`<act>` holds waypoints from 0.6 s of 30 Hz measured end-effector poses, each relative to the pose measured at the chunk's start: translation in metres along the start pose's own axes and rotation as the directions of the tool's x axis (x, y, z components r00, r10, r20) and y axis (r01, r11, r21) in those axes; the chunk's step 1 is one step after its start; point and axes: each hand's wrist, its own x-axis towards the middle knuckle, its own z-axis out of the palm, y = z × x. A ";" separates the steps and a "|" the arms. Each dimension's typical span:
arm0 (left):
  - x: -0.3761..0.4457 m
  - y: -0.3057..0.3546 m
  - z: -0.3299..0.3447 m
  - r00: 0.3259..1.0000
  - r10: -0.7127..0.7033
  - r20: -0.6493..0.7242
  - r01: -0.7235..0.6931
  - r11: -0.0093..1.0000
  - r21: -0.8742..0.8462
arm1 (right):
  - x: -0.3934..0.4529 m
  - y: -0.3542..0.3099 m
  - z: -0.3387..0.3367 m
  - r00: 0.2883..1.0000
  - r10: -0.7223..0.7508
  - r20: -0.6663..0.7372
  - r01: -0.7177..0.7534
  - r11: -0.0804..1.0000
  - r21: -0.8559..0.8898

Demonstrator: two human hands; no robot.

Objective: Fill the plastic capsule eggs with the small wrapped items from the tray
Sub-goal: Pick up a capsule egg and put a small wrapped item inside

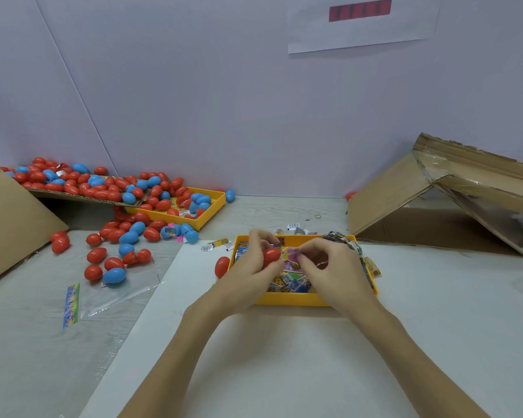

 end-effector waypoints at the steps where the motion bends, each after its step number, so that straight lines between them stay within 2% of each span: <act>1: -0.001 0.002 -0.002 1.000 -0.026 -0.007 0.025 0.997 -0.066 | 0.001 0.000 -0.001 0.999 0.031 -0.017 -0.030 0.998 0.047; 5: -0.001 0.007 -0.007 0.999 0.041 -0.031 -0.047 0.980 -0.192 | 0.003 -0.001 -0.005 0.991 0.137 -0.009 -0.128 0.949 0.289; 9: 0.000 0.007 -0.008 0.996 0.047 -0.073 -0.070 0.935 -0.347 | 0.002 -0.005 -0.006 0.978 0.195 0.080 -0.209 0.861 0.464; 13: 0.001 0.003 -0.010 0.987 0.060 -0.148 -0.102 0.948 -0.302 | 0.001 -0.008 -0.007 0.977 0.186 0.107 -0.214 0.851 0.479; 18: 0.000 0.003 -0.009 0.984 0.122 -0.127 -0.156 0.940 -0.304 | 0.000 -0.010 -0.006 0.981 0.175 0.088 -0.196 0.868 0.457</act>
